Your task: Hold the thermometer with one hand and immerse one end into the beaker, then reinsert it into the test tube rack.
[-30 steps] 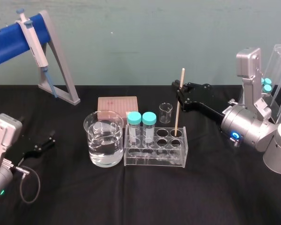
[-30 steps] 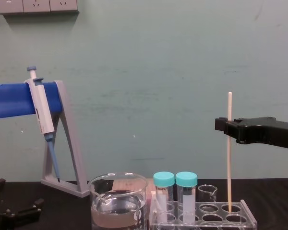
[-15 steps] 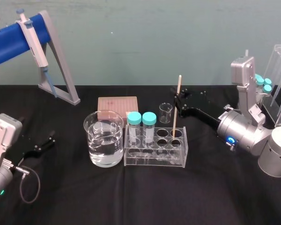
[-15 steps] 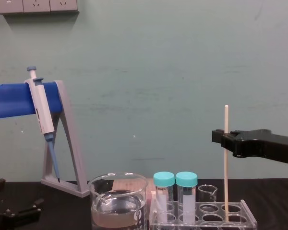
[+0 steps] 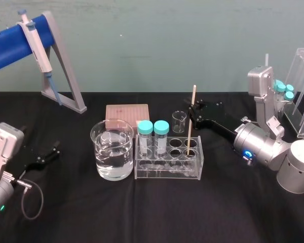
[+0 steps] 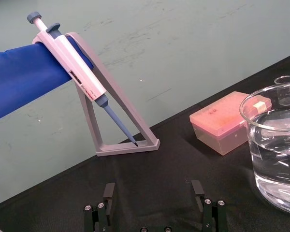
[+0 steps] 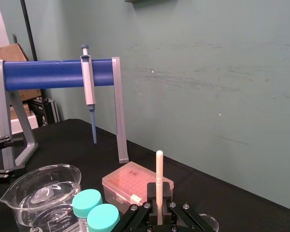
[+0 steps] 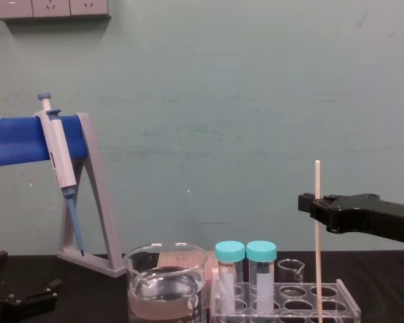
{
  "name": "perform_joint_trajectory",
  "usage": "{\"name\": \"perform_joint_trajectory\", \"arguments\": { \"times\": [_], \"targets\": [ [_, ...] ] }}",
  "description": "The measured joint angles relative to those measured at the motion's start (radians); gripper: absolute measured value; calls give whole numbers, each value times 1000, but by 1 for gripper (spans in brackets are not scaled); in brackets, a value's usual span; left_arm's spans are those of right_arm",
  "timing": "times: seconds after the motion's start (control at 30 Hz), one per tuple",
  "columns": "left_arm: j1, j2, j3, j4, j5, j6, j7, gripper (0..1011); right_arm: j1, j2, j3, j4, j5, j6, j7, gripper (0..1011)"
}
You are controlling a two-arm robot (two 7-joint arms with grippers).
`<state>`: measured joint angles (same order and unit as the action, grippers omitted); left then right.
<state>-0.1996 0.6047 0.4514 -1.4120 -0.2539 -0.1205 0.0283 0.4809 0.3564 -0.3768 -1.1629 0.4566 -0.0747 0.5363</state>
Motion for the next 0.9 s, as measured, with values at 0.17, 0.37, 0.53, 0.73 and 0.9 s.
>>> {"name": "perform_joint_trajectory", "arguments": {
  "times": [0.17,0.37,0.53,0.73,0.9],
  "targets": [
    [0,0,0,0,0,0,0,1004,0,-3,1,3,-1,0,0,53],
    [0,0,0,0,0,0,0,1004,-1,-6,2,3,-3,5,3,53],
    [0,0,0,0,0,0,0,1004,-8,-9,0,3,-3,10,4,53],
    [0,0,0,0,0,0,0,1004,-15,-10,-1,2,-2,15,4,53],
    [0,0,0,0,0,0,0,1004,-20,-9,0,-3,-1,15,4,53]
  ]
}}
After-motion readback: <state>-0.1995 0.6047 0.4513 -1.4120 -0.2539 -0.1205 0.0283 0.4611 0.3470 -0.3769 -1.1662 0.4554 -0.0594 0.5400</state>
